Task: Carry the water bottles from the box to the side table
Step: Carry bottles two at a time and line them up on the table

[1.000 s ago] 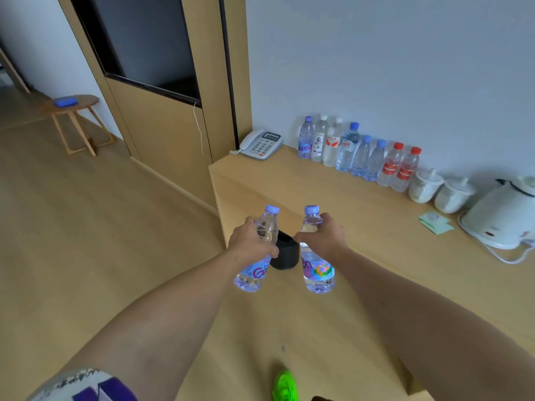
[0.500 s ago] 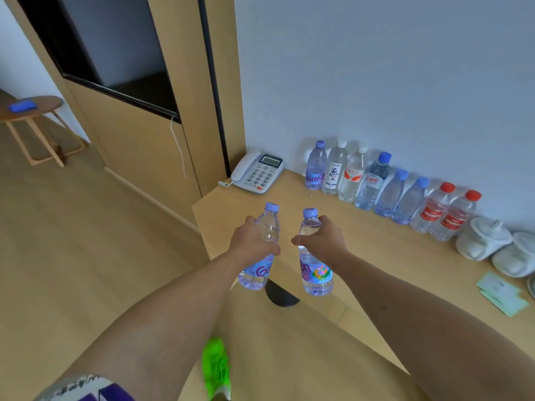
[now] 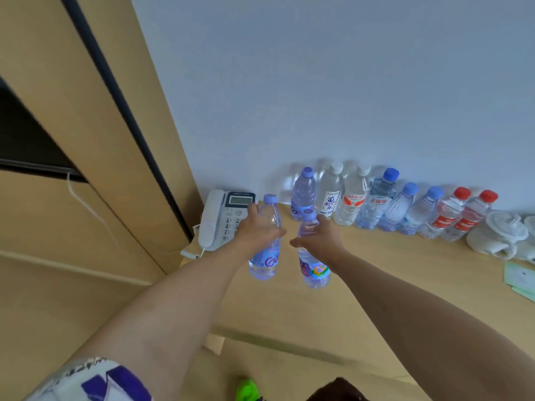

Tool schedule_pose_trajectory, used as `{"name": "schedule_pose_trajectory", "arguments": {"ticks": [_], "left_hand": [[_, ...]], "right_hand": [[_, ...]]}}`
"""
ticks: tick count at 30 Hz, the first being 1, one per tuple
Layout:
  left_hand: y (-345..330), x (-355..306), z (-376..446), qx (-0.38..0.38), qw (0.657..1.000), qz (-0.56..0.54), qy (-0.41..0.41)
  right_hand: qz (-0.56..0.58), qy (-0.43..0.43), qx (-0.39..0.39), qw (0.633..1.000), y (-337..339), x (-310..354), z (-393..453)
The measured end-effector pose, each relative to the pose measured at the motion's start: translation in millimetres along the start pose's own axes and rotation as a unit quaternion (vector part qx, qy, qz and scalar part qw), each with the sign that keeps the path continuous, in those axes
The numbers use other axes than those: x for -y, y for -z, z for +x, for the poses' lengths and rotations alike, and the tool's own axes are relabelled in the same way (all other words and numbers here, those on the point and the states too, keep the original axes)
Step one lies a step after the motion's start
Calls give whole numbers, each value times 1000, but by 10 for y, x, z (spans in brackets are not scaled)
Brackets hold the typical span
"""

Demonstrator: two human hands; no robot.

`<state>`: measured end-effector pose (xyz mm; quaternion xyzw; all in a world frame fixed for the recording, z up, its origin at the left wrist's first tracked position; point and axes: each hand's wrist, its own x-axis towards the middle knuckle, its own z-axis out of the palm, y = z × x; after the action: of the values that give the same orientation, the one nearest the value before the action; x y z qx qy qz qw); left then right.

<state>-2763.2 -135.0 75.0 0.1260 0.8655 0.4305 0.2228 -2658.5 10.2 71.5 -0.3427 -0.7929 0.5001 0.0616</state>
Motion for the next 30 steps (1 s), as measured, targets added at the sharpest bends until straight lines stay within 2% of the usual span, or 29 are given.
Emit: {"name": "schedule_pose_trajectory", "arguments": {"ticks": [9,13,20,30], "left_hand": [[10,-106,841,54,998,-27,-14],[-2,-198,1051,42,999,-30,-17],[19,-334,1314,8,995,36,-98],[-83,-297,1385,1,997,-19,-80]], "right_hand": [[-1,-29,5,1000,-139,68,690],[13,-17,-7,1000,-134,117,860],[8,-10,13,1000,-147,175,940],[-54,3,21,998,-38,111,777]]}}
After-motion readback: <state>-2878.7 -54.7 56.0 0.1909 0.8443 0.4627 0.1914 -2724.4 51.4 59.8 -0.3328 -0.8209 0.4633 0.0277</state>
